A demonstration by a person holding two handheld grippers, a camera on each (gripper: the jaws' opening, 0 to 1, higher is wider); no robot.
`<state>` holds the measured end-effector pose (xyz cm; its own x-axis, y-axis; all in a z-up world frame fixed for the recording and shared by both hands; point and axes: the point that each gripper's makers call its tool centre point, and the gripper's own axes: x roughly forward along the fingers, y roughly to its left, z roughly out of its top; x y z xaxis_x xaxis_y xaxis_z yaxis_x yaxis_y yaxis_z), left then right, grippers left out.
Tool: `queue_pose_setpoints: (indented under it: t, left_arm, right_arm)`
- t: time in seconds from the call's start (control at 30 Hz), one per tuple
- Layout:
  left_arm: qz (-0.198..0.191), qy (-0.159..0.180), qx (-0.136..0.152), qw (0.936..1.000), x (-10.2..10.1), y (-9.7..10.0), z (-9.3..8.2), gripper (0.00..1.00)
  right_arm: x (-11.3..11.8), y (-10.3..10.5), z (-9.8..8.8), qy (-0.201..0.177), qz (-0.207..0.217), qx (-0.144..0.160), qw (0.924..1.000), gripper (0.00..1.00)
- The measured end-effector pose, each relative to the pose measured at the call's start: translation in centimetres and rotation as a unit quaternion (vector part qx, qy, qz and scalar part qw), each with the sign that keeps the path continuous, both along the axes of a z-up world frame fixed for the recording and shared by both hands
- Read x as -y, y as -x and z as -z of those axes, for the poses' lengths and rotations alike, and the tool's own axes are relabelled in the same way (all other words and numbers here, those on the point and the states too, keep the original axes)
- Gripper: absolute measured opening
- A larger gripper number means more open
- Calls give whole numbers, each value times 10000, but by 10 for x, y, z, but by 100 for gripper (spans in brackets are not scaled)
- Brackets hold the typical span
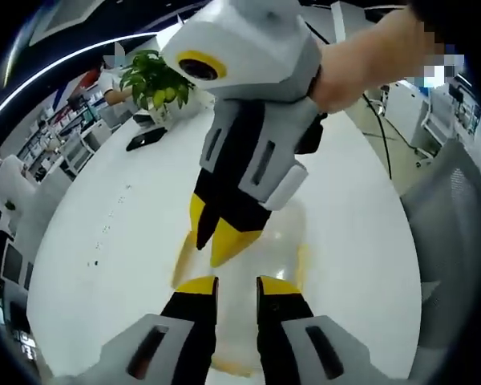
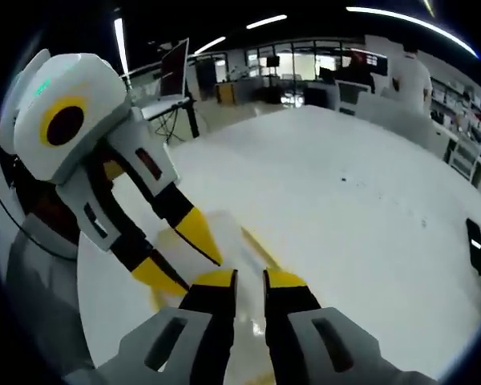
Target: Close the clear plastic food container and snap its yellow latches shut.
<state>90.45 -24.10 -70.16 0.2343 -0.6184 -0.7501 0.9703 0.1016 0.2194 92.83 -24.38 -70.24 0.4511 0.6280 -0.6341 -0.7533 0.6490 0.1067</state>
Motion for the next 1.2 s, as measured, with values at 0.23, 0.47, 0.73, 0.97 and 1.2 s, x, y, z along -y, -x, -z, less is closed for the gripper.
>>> queue_pose_setpoints:
  t: [0.23, 0.47, 0.73, 0.97, 1.2]
  left_arm:
    - [93, 52, 35, 9999, 3, 6, -1, 12]
    - [405, 9, 287, 9988, 5, 18, -4, 16]
    - [511, 44, 304, 9982, 7, 25, -5, 20]
    - [545, 92, 306, 9980, 9, 30, -7, 22]
    - [777, -162, 401, 9960, 8, 38, 4, 25]
  right_arm:
    - [-1, -3, 0, 16, 19, 26, 10000, 10]
    - [-3, -8, -3, 0, 12, 90, 10000, 14]
    - [-4, -13, -4, 37, -38, 114, 9999, 17]
    - [-5, -11, 0, 85, -113, 51, 9999, 19]
    - [-5, -8, 2, 129, -163, 2, 9998, 20]
